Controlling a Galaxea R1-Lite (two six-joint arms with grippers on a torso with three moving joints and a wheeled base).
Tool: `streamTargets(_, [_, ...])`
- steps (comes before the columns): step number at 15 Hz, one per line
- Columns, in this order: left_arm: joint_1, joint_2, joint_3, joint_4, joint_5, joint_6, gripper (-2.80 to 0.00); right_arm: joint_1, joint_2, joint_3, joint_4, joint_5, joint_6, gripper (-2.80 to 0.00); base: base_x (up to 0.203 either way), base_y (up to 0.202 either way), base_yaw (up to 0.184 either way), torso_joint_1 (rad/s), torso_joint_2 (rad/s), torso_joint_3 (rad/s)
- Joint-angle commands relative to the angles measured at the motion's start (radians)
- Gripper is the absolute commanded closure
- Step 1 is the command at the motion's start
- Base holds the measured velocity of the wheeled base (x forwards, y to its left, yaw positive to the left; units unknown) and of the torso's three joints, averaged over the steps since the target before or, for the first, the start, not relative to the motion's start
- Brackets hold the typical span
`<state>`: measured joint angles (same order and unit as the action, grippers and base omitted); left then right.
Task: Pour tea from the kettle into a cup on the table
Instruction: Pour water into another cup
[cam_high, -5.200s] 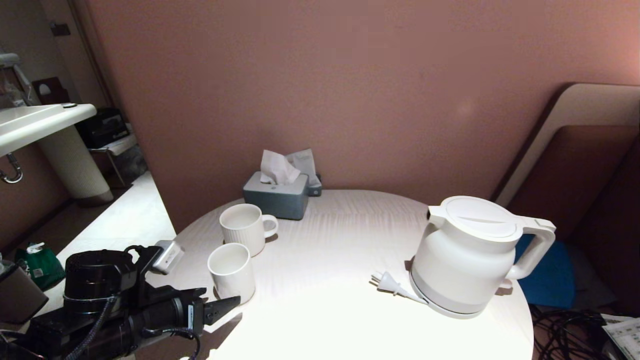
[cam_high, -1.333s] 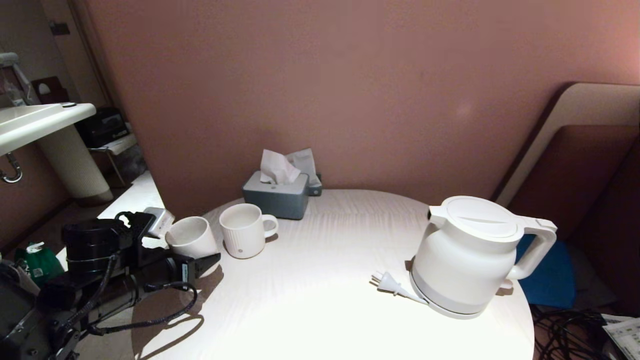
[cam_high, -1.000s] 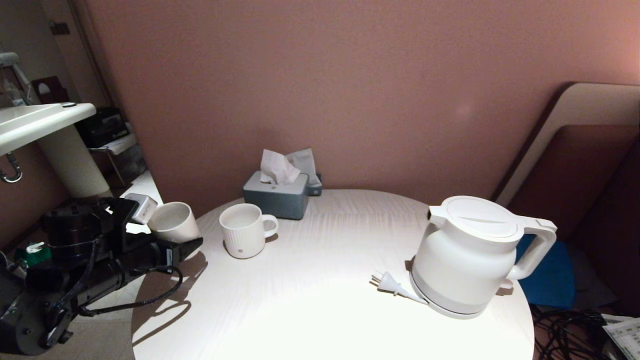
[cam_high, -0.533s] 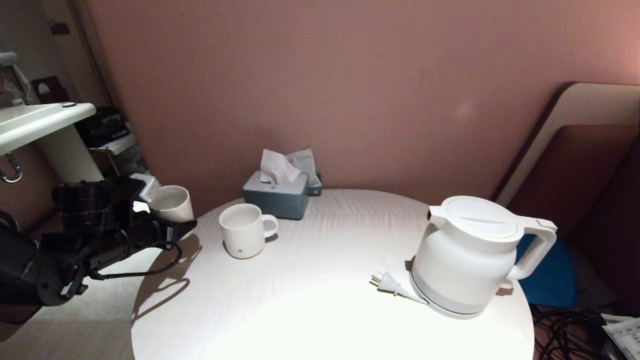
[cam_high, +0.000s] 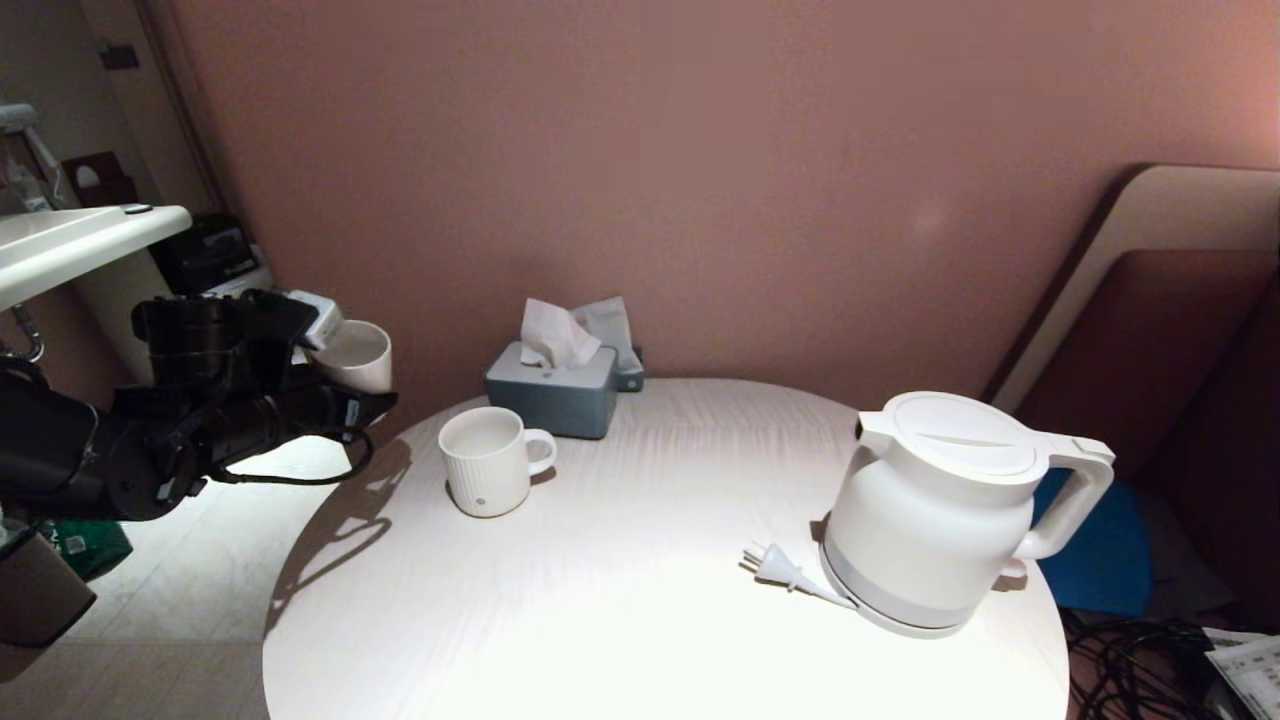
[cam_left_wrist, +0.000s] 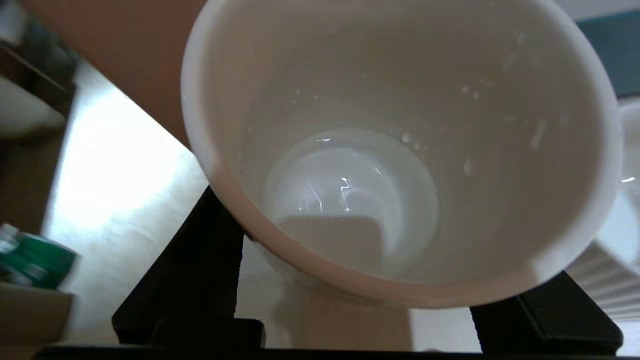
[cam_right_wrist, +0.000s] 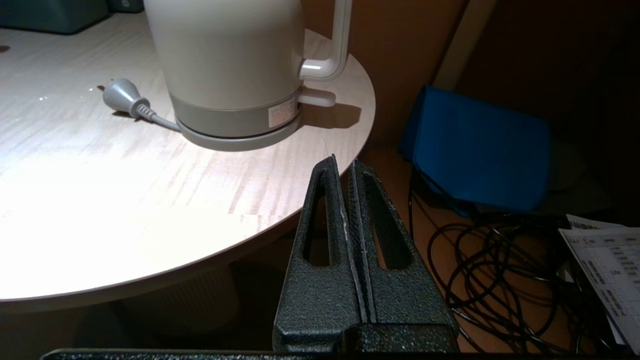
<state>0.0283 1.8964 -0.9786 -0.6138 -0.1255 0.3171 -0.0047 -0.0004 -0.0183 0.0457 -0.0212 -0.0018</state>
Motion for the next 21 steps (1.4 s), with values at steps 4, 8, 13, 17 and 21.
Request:
streamTargets(4, [-0.007,0.042,-0.051,0.0,0.0,0.129,0.0,0.0,0.0,0.0,0.002,0.0,0.0,0.0,0.0,0.0,0.0,0.0,0.0,0.0])
streamTargets(8, [-0.06,0.067,-0.075,0.0,0.05,0.14,0.0,0.0,0.0,0.0,0.0,0.0,0.0,0.0,0.0,0.0,0.0,0.0,0.0,0.0])
streamTargets(13, [-0.105,0.121,-0.156,0.001,0.123,0.167,0.0,0.0,0.0,0.0,0.0,0.0,0.0,0.0,0.0,0.0,0.0,0.0,0.0,0.0])
streamTargets(17, [-0.105,0.146,-0.159,-0.007,0.131,0.204,0.0,0.0,0.0,0.0,0.0,0.0,0.0,0.0,0.0,0.0,0.0,0.0,0.0,0.0])
streamTargets(21, [-0.112,0.152,-0.161,-0.011,0.144,0.288,0.0,0.0,0.0,0.0,0.0,-0.001,0.0,0.0,0.0,0.0,0.0,0.0,0.0,0.0])
